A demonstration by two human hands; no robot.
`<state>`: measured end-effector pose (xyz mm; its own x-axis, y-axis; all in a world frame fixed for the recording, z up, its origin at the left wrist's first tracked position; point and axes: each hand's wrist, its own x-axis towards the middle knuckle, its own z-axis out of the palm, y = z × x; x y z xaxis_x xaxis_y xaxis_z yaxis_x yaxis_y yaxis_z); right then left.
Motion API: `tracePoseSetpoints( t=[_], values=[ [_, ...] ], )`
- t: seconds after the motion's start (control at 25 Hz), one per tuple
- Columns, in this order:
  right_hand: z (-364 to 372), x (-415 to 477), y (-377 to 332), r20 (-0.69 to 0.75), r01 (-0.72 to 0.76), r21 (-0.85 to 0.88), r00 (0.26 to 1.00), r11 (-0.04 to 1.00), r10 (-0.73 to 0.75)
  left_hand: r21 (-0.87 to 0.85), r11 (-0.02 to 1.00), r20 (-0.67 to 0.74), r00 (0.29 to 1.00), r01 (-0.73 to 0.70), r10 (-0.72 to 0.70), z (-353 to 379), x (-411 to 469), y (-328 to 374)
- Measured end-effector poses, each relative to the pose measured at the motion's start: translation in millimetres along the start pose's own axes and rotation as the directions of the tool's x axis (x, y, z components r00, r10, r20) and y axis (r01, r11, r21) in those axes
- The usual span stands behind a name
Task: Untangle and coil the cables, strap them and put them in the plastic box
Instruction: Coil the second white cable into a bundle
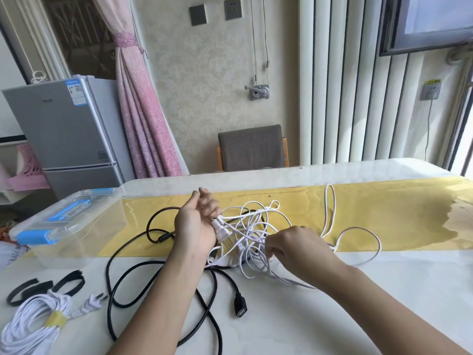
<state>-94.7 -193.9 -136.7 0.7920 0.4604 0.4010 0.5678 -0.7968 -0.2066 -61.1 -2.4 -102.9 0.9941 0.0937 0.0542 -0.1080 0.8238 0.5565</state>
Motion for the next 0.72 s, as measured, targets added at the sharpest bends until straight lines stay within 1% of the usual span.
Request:
tracePoseSetpoints(
  t=[0.04,0.08,0.12,0.16,0.2,0.24,0.28,0.32,0.36,0.4,0.44,0.52,0.56,0.64,0.68,0.72],
  values=[
    [1,0,-4,-0.010,0.027,0.003,1.000,1.000,-0.027,0.194,0.977,-0.016,0.995,-0.091,0.096,4,-3,-5],
    [1,-1,-6,-0.018,0.042,-0.002,0.999,0.999,-0.042,0.387,0.902,0.011,0.979,-0.190,0.201,6,-6,-12],
    [1,-1,-7,-0.020,0.051,-0.010,0.998,0.999,-0.052,0.575,0.756,0.089,0.943,-0.312,0.321,6,-10,-19],
    [1,-2,-6,-0.023,0.060,-0.009,0.998,0.998,-0.060,0.723,0.534,0.213,0.877,-0.438,0.432,3,-14,-26],
    [1,-3,-4,-0.025,0.067,0.000,0.997,0.998,-0.067,0.799,0.270,0.358,0.786,-0.537,0.504,-2,-15,-31],
    [0,-3,-4,-0.035,0.081,0.016,0.996,0.997,-0.081,0.802,0.037,0.495,0.699,-0.596,0.516,-6,-15,-34],
    [-1,-3,-6,-0.057,0.104,0.020,0.993,0.994,-0.103,0.771,-0.126,0.595,0.635,-0.624,0.493,-10,-13,-36],
    [-1,-3,-6,-0.097,0.129,0.001,0.987,0.992,-0.128,0.737,-0.225,0.658,0.601,-0.637,0.454,-10,-12,-36],
    [-1,-3,-8,-0.150,0.147,-0.006,0.978,0.989,-0.146,0.717,-0.279,0.691,0.600,-0.638,0.403,-10,-12,-36],
    [-2,-4,-9,-0.201,0.167,0.001,0.966,0.986,-0.163,0.709,-0.310,0.705,0.629,-0.634,0.326,-8,-12,-36],
    [-4,-4,-9,-0.235,0.185,0.018,0.956,0.983,-0.176,0.702,-0.322,0.708,0.671,-0.635,0.220,-7,-14,-36],
    [-14,-5,-7,-0.321,0.208,0.035,0.929,0.978,-0.186,0.708,-0.311,0.665,0.746,-0.634,-0.006,-6,-20,-34],
    [-20,-5,-4,-0.384,0.210,0.040,0.906,0.977,-0.179,0.729,-0.272,0.633,0.770,-0.628,-0.080,-4,-25,-32],
    [-32,-6,3,-0.530,0.201,0.049,0.835,0.978,-0.145,0.787,-0.141,0.583,0.799,-0.600,-0.147,0,-31,-33],
    [-37,-6,7,-0.594,0.191,0.056,0.795,0.980,-0.121,0.816,-0.058,0.559,0.811,-0.575,-0.174,3,-35,-36],
    [-41,-7,10,-0.653,0.174,0.072,0.752,0.982,-0.085,0.852,0.053,0.519,0.828,-0.521,-0.211,8,-40,-39]
  ],
)
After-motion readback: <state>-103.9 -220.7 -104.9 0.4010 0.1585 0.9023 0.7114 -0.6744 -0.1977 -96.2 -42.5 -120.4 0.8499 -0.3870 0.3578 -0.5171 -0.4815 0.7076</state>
